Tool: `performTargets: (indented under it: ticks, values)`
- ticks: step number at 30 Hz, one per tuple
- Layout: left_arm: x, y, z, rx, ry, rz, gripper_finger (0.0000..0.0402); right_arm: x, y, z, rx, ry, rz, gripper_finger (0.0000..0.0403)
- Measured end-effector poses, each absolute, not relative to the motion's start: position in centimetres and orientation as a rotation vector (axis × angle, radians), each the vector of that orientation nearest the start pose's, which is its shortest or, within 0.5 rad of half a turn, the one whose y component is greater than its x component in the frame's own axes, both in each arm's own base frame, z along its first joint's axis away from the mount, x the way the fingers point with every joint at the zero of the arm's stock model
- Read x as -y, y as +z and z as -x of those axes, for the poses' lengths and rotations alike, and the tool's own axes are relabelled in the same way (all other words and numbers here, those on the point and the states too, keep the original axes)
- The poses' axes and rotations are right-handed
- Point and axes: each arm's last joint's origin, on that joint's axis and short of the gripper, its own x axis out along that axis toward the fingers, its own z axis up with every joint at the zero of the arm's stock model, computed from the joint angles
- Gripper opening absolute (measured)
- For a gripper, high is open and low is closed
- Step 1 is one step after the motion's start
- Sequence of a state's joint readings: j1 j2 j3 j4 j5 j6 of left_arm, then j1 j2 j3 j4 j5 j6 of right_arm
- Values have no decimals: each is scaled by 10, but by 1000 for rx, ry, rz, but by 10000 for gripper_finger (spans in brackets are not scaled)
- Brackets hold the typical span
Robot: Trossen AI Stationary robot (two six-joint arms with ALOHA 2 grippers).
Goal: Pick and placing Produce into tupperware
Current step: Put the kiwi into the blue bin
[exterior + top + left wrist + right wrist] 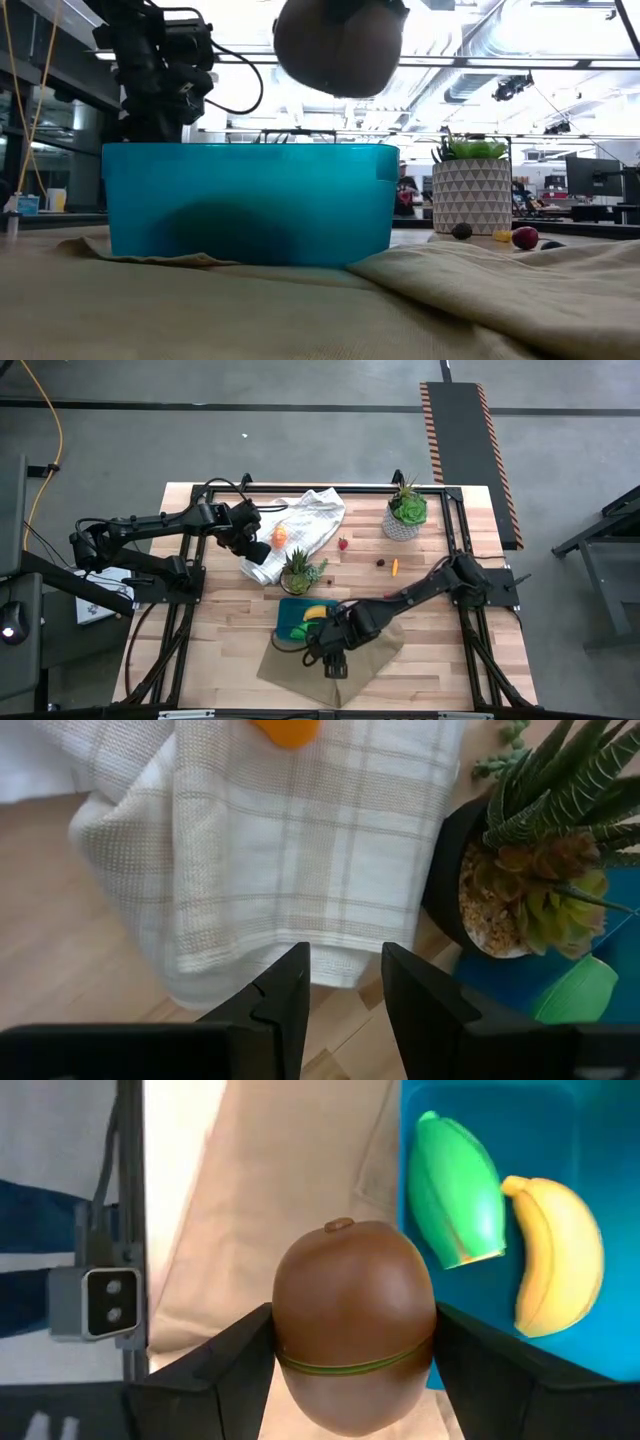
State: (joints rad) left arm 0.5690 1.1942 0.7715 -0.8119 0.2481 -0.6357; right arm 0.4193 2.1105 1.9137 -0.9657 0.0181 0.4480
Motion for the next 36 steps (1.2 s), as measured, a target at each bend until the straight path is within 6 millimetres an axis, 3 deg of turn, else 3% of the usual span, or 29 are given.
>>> performTargets:
  ticks: [18,36]
  values:
    - [-103,213,-175,-1034,640,1049,115,-131,256,-434,-1096,9,-234,234]
    - [-105,214,-178,-992,627,1029,115,-102,256,-450,-1008,-36,-214,234]
